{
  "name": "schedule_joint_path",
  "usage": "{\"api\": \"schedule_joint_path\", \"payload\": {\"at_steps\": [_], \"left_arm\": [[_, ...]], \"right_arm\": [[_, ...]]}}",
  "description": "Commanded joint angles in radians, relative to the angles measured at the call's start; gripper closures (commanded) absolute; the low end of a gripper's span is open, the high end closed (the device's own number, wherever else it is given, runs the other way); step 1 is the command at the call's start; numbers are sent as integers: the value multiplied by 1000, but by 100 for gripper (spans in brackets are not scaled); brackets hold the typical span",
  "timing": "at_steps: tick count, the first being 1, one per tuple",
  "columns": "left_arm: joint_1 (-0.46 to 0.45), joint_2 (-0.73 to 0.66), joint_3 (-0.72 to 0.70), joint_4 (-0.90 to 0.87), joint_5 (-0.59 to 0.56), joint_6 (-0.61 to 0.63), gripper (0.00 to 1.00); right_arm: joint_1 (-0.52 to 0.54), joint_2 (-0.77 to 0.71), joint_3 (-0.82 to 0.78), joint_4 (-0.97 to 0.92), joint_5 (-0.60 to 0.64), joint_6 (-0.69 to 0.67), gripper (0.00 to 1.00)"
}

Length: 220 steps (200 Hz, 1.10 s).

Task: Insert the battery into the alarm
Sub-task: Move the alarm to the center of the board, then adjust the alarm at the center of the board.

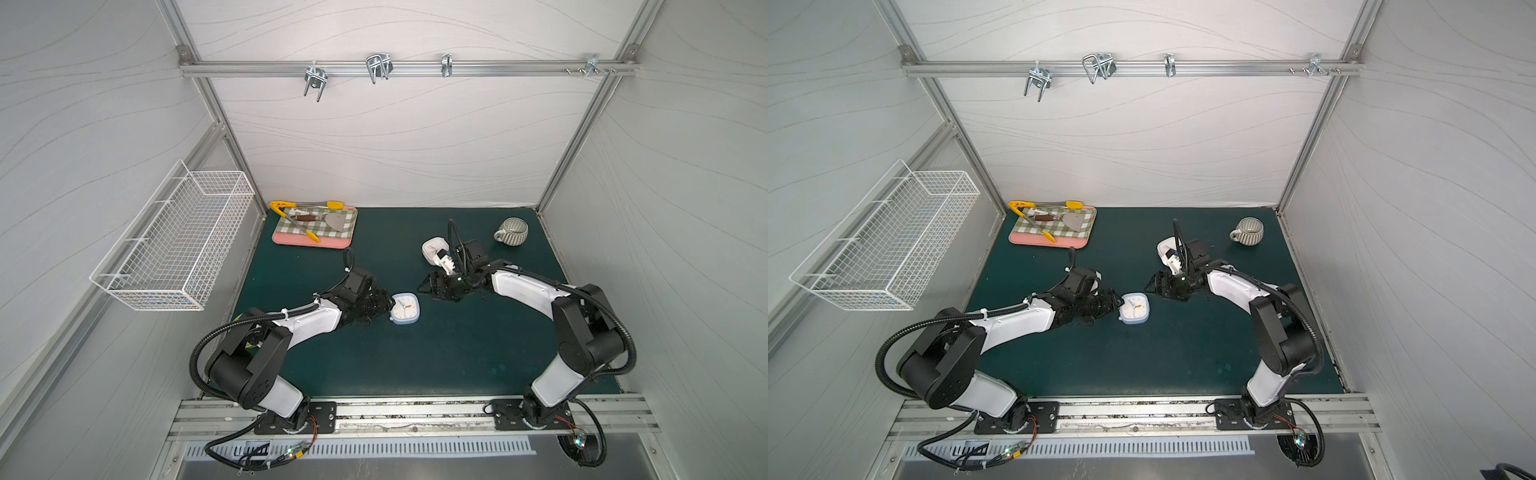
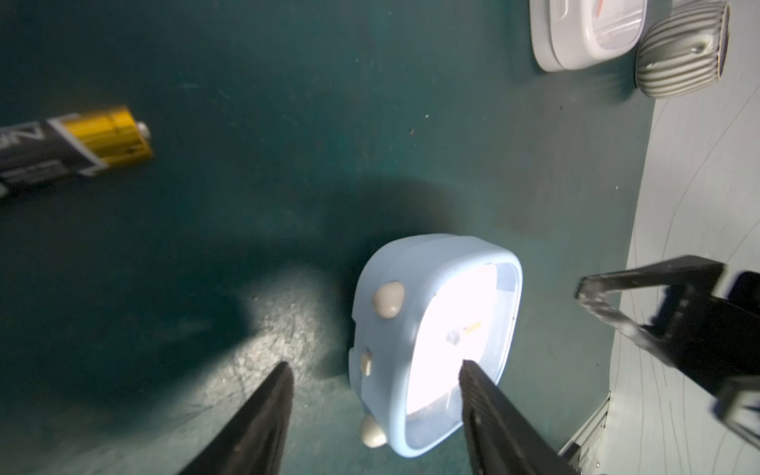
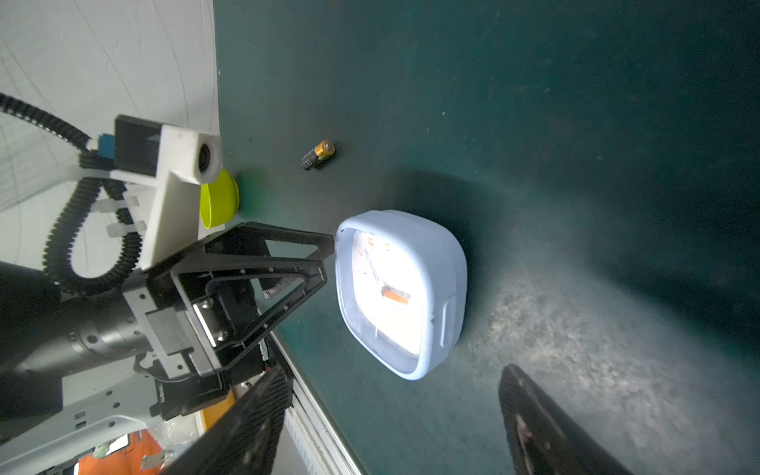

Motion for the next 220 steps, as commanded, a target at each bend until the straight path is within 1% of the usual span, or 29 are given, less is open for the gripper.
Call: {"api": "schedule_joint_path", "payload": {"at_steps": [1,21,44,70,93,112,132,150,172,185,220], "left_arm": [[2,31,11,30,43,16,42],[5,50,10,31,53,13,48],[10,64,5,36,54,9,53],[17,77,1,39,58,7,57],[19,77,1,40,58,6,57],[22,81,1,39,61,7,58],[26,86,0,44,68,5,58],[28,89,-1,49,73,4,58],[28,88,-2,52,74,3,58],[28,91,-2,58,76,2,58],[28,92,-2,62,80,2,58]], "right_arm": [[1,58,-35,127,-123,-3,19],[0,102,-50,168,-126,11,19],[0,151,-59,211,-155,19,20],[0,198,-79,295,-215,44,21],[1,239,-85,373,-272,86,22],[0,259,-69,382,-288,91,24],[1,293,-39,378,-321,92,26],[1,307,-16,375,-330,90,32],[0,316,2,374,-361,88,35],[1,312,2,375,-362,89,40],[1,303,2,397,-373,110,49]]}}
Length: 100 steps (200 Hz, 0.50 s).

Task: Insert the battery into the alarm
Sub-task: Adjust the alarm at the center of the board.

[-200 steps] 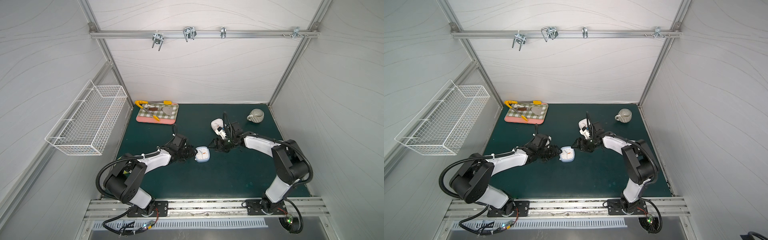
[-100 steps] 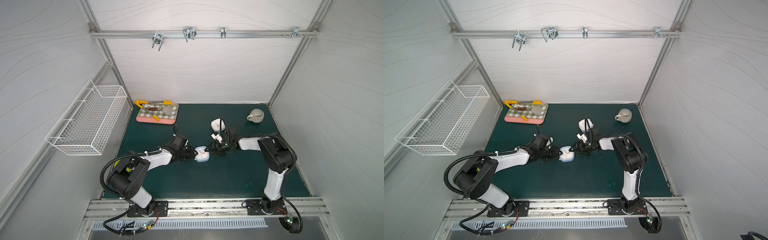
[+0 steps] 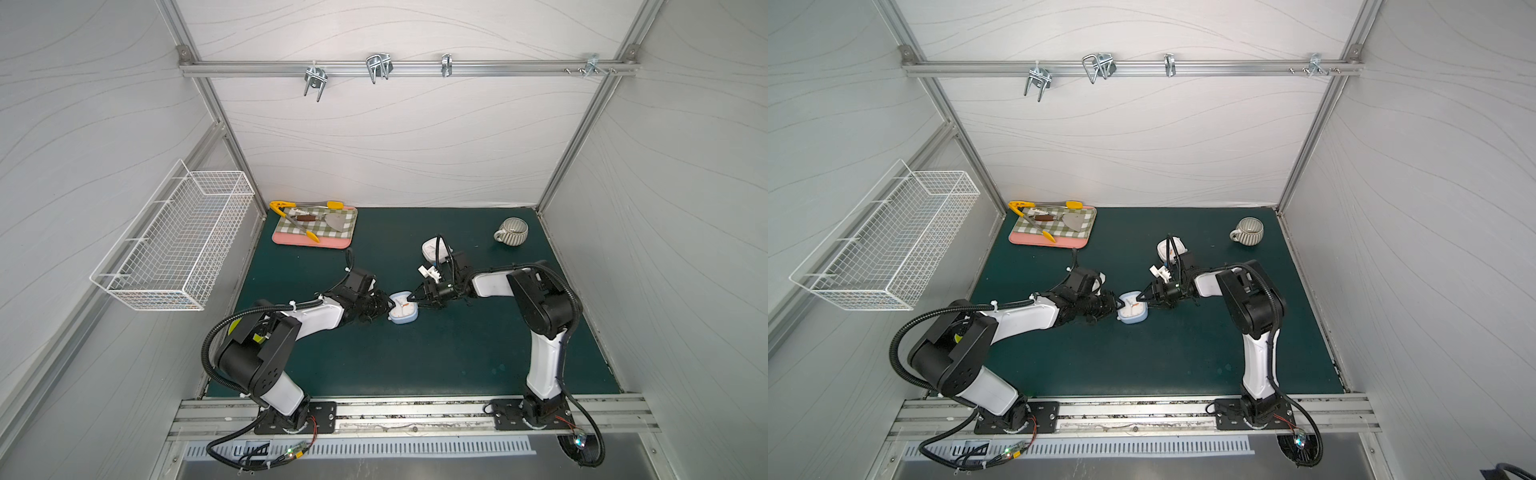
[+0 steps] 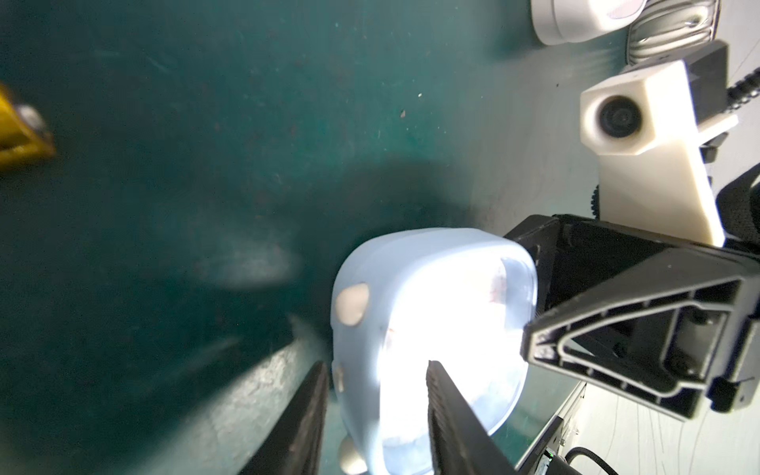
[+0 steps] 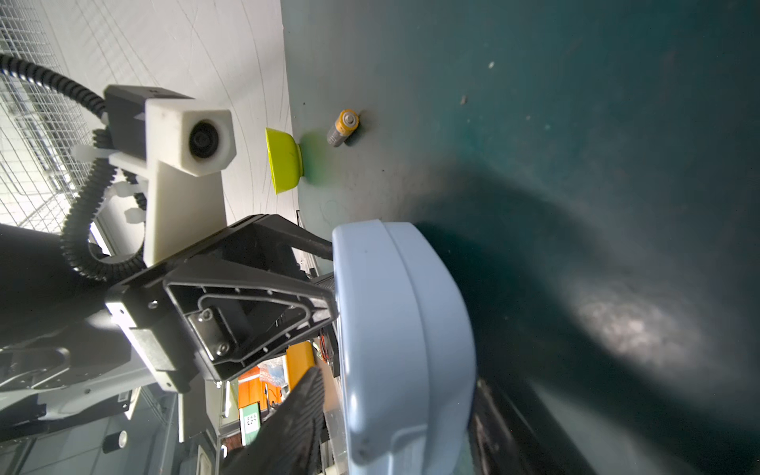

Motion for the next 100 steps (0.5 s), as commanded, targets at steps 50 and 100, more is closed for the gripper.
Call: {"api": "schedule_joint_path", "payload": {"at_steps": [50,100], "left_arm": [[4,2,-10,2,-14,-5,52],[4,-122,-46,8,-100,31,33]], "right_arm": [[1,-22,20,7,-26,6,59],[1,-77,17,-56,38,-23,67]]}}
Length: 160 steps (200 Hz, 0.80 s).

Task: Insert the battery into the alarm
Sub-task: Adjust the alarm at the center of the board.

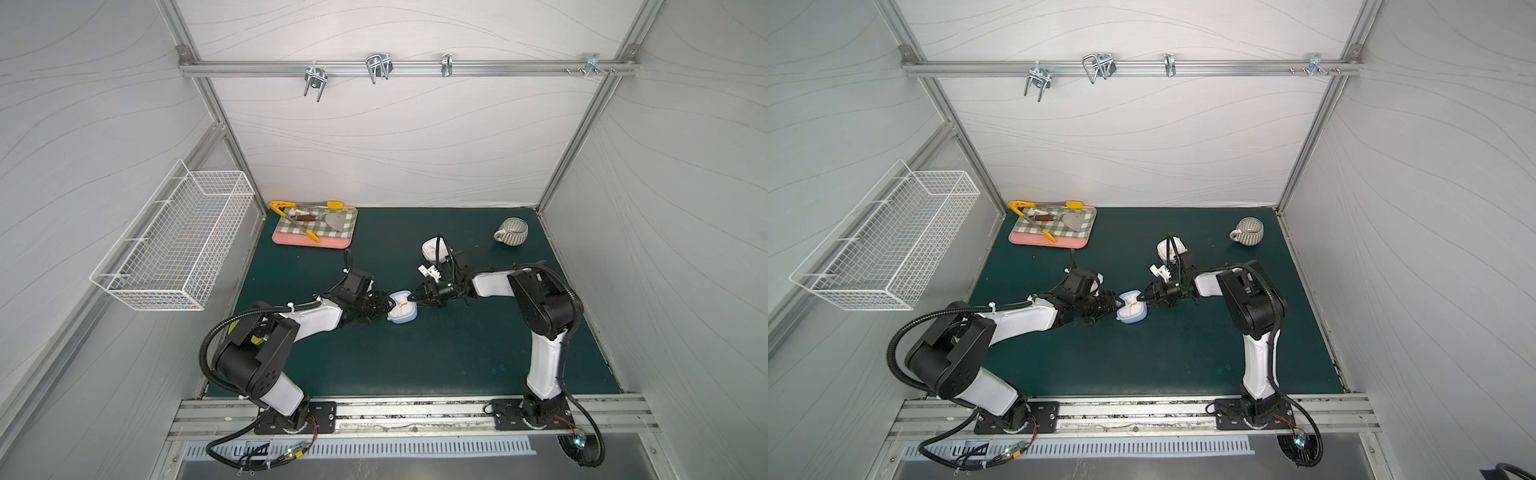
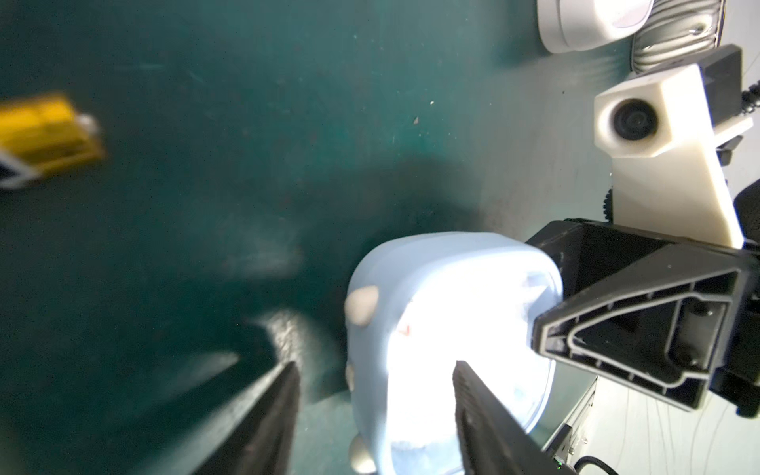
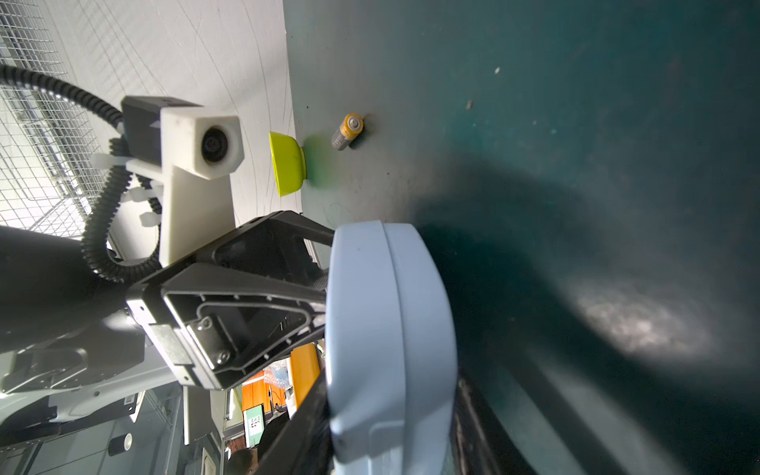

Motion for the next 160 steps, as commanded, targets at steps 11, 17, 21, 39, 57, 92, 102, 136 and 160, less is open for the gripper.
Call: {"api": "schedule_joint_path", "payload": {"at_steps": [11,17,21,39,57,92,102,136,160], "left_arm": [[0,-119,-24,4,-96,30,30],[1,-137,-27,1,-111,35,28],[2,-149,-30,-2,-119,36,28],[17,-185,-38,-6,-126,35,24],[40,-208,-48,-3,-117,37,20],[107,-225,-58,2,-82,15,15],[122,-223,-54,-3,-73,12,14],[146,-223,-41,-13,-57,10,12],[146,-222,-48,6,-38,8,9]], "right_arm": [[2,-88,11,-67,53,-48,69],[0,-100,9,-80,66,-55,69],[-1,-109,7,-90,75,-59,69],[-7,-166,11,-169,139,-98,71],[-11,-237,27,-292,226,-156,71],[26,-368,132,-624,572,-293,70],[52,-387,172,-705,692,-322,70],[170,-343,352,-966,1089,-377,70],[214,-312,412,-1017,1191,-373,70]]}}
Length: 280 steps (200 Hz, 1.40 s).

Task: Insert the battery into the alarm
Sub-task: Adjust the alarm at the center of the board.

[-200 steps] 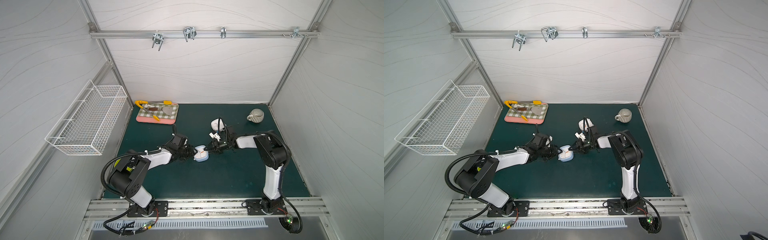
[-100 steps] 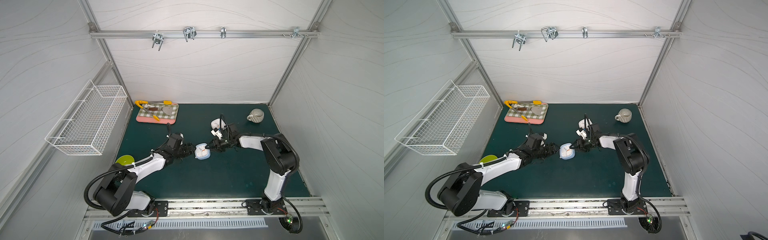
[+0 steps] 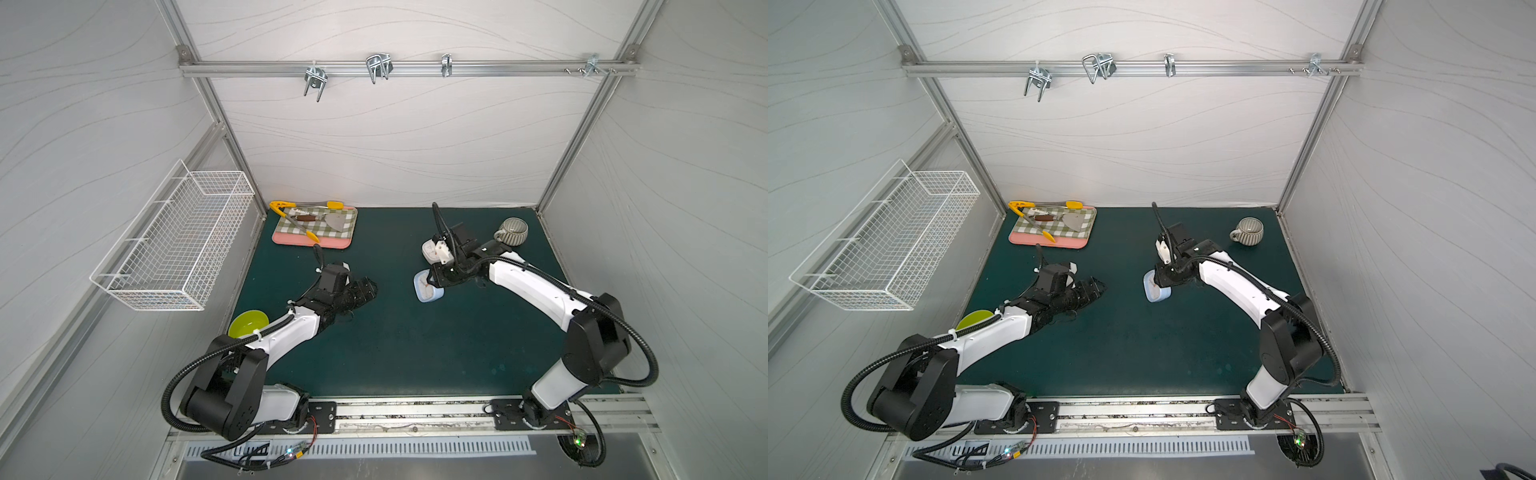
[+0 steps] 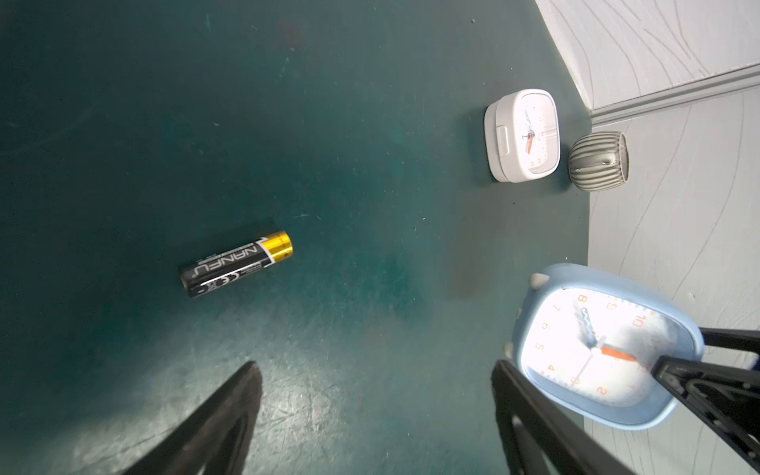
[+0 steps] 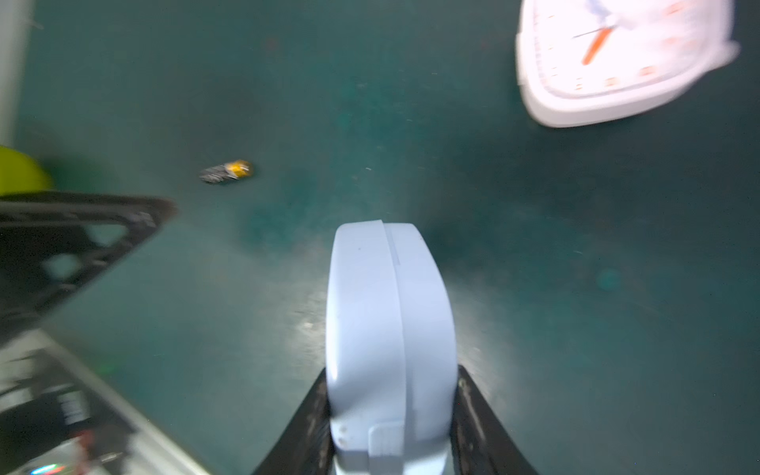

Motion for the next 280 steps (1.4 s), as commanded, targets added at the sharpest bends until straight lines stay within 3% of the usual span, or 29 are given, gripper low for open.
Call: {"api": "schedule_joint_path", "payload": {"at_steps": [1,59,127,164,192,227,280], "left_arm": [[4,-9,9,24,26,-7,9],[35,-3,-8,23,37,-92,4],[114,-83,-28,-27,39,-98,3],[141,-119,-34,-54,27,-99,2],[148,-122,-36,-54,31,-98,2],[148,-123,-33,-54,37,-95,2],[149,-128,-33,-59,36,-87,2]], "right_arm": [[41,36,55,-188,240,-49,70],[196,213,158,-269,663,-103,72],[307,452,255,-331,917,-86,72],[341,484,250,-310,897,-78,66],[344,463,229,-272,869,-94,49],[330,467,214,-234,860,-116,35],[324,466,194,-180,742,-128,28]]}}
